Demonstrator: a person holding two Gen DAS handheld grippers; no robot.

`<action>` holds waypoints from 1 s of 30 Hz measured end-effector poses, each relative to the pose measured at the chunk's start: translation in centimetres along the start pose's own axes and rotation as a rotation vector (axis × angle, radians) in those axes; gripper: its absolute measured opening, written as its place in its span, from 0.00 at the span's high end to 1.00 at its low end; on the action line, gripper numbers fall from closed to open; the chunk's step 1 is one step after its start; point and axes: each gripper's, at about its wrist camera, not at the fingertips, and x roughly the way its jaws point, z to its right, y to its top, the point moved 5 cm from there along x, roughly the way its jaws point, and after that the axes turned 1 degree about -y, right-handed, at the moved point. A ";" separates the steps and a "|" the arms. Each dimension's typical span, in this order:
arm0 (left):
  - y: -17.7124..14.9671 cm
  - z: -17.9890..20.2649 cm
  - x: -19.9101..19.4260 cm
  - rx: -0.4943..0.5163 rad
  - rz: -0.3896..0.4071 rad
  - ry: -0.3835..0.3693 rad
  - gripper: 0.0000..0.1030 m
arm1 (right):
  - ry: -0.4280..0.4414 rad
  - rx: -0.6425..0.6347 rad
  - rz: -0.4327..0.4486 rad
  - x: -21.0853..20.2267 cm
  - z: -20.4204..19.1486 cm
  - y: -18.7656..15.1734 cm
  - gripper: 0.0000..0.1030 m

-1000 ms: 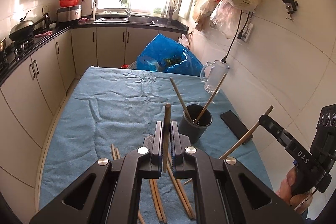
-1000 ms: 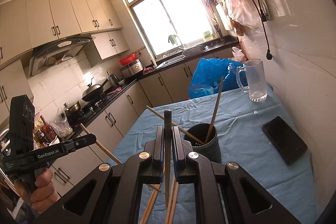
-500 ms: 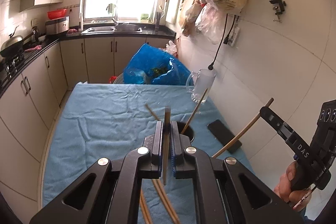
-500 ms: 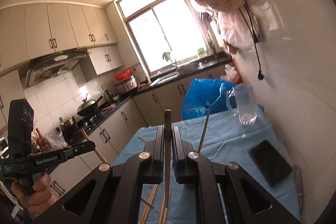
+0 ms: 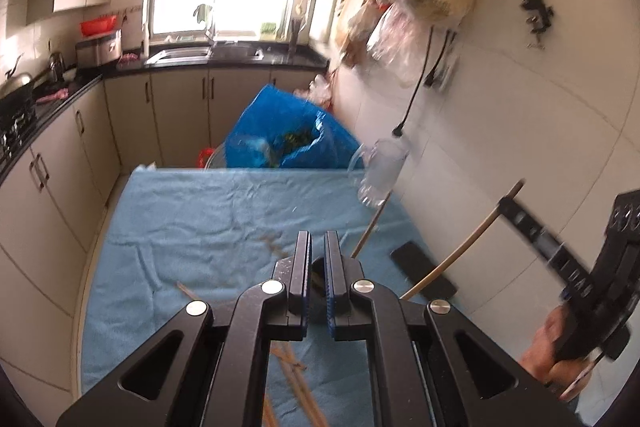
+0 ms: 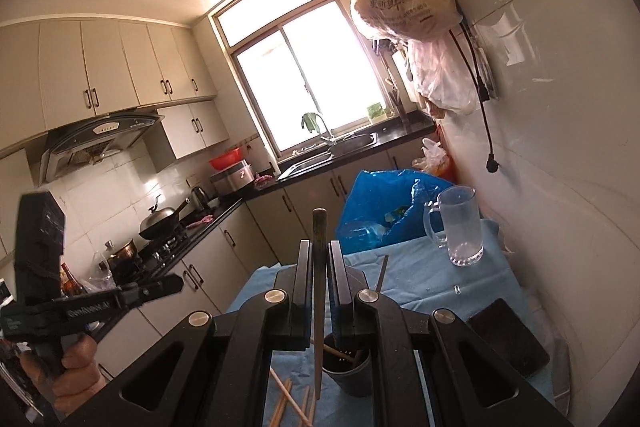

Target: Organize utensils

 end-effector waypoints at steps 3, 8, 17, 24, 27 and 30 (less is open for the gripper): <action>-2.8 -2.4 1.6 0.028 -0.059 0.046 0.94 | 0.007 -0.005 -0.034 0.7 0.2 -1.1 0.92; -9.1 -6.9 6.1 0.061 -0.229 0.128 0.93 | 0.015 0.009 -0.070 1.3 0.6 -2.7 0.92; -12.7 -18.5 14.6 -0.468 -0.450 0.077 0.93 | 0.025 0.017 -0.128 2.6 0.2 -5.3 0.92; -11.9 -20.3 18.8 -0.612 -0.475 0.132 0.77 | 0.023 0.006 -0.140 3.0 0.2 -5.5 0.92; -11.8 -20.2 19.9 -0.631 -0.495 0.149 0.76 | 0.027 0.008 -0.145 3.1 0.4 -5.7 0.92; -11.9 -20.2 21.0 -0.622 -0.523 0.186 0.76 | 0.030 0.014 -0.150 3.3 0.8 -5.7 0.92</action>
